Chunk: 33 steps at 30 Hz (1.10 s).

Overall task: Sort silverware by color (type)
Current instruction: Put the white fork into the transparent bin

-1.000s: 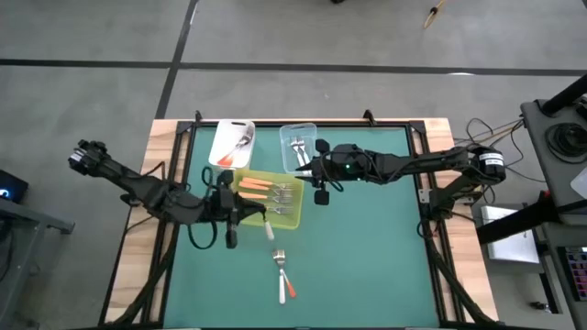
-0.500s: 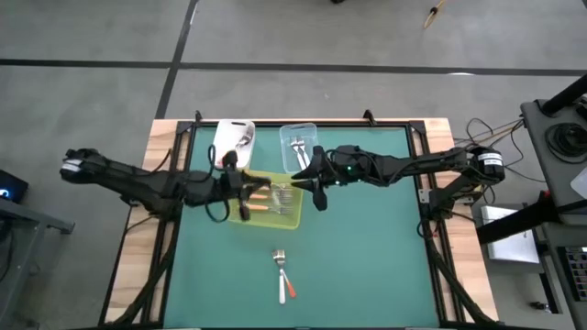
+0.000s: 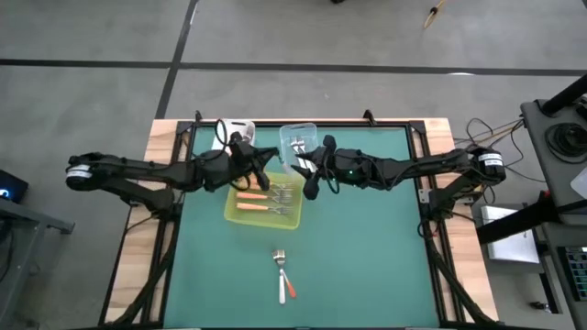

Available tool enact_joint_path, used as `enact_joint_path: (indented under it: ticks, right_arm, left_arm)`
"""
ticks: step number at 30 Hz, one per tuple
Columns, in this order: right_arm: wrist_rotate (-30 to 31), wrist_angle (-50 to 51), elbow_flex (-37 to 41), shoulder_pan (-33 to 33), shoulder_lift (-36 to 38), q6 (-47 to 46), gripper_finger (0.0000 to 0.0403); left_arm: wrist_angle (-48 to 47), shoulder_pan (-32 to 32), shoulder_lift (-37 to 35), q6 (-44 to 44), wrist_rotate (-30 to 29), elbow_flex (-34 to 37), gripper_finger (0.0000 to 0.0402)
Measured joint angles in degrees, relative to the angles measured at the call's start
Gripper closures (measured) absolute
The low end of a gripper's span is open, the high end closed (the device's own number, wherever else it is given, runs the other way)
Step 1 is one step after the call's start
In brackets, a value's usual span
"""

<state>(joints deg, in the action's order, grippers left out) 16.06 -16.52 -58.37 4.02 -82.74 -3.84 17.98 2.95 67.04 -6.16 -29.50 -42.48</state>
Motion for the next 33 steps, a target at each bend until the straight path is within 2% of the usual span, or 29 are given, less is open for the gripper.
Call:
enact_joint_path:
  ticks: [5,10,17,27,33]
  right_arm:
    - [5.8,1.5,-1.3,-1.7,0.0,3.4,0.0208]
    - [7.0,4.0,-2.6,-1.6,0.0,3.4,0.0193]
    - [12.2,6.9,-3.8,-1.8,-2.4,3.6,0.0192]
    - [18.4,7.4,-7.5,-1.8,-7.8,7.9,0.0193]
    - [20.6,7.5,-11.7,-2.3,-12.1,11.4,0.0221]
  left_arm:
    - [4.7,1.2,3.5,-0.4,0.0,0.0,0.0401]
    - [10.3,1.8,6.4,-0.2,0.0,0.0,0.0401]
    - [17.1,2.2,8.5,1.1,-0.1,0.0,0.0401]
    - [18.1,2.5,8.7,1.0,-0.1,0.0,0.0402]
    - [17.8,2.6,8.7,1.7,0.0,0.0,0.0402]
